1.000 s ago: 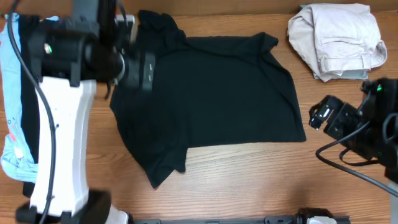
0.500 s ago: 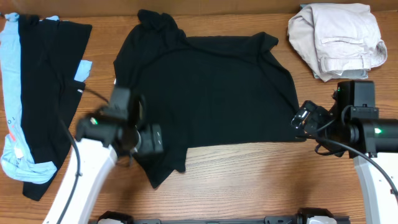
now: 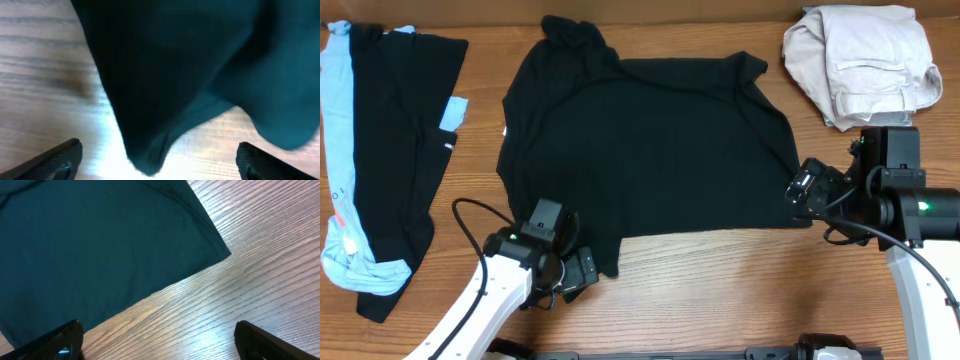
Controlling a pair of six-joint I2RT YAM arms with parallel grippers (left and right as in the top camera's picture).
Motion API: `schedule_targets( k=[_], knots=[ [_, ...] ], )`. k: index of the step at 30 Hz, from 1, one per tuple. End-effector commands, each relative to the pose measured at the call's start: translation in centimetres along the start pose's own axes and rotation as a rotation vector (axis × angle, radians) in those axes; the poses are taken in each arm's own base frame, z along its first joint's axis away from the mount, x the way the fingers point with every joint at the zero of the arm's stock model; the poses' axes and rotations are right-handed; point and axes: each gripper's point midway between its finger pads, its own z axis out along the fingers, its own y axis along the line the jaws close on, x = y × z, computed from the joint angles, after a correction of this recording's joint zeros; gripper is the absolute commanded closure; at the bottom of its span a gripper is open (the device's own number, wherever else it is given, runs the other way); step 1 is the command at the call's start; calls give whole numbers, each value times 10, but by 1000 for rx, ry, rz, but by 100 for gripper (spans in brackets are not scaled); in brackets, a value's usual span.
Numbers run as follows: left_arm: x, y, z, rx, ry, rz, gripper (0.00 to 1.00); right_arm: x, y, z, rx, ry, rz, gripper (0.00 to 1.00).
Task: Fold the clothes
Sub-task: 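Grasp the T-shirt's bottom hem corners with both grippers, then fold the bottom hem up toward the collar with both grippers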
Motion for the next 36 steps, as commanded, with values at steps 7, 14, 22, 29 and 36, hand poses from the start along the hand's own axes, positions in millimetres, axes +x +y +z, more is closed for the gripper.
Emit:
schedule_targets(
  k=[7,14,22,29,36],
  knots=[
    [-6,-14,13,85,-34,-31,40,-1,1,2,-3,5,-9,0],
    [-13,-15,12,83,-69,11,96,-2,0,5,6,14,-7,0],
    [-56,-38,-60,119,-171,193,96,1,-4,22,45,81,10,5],
    [-83,-23,-138,66,-257,251,96,20,-22,80,122,207,83,7],
    [-84,-25,-137,75,-258,254,96,36,-35,136,129,244,139,11]
  ],
)
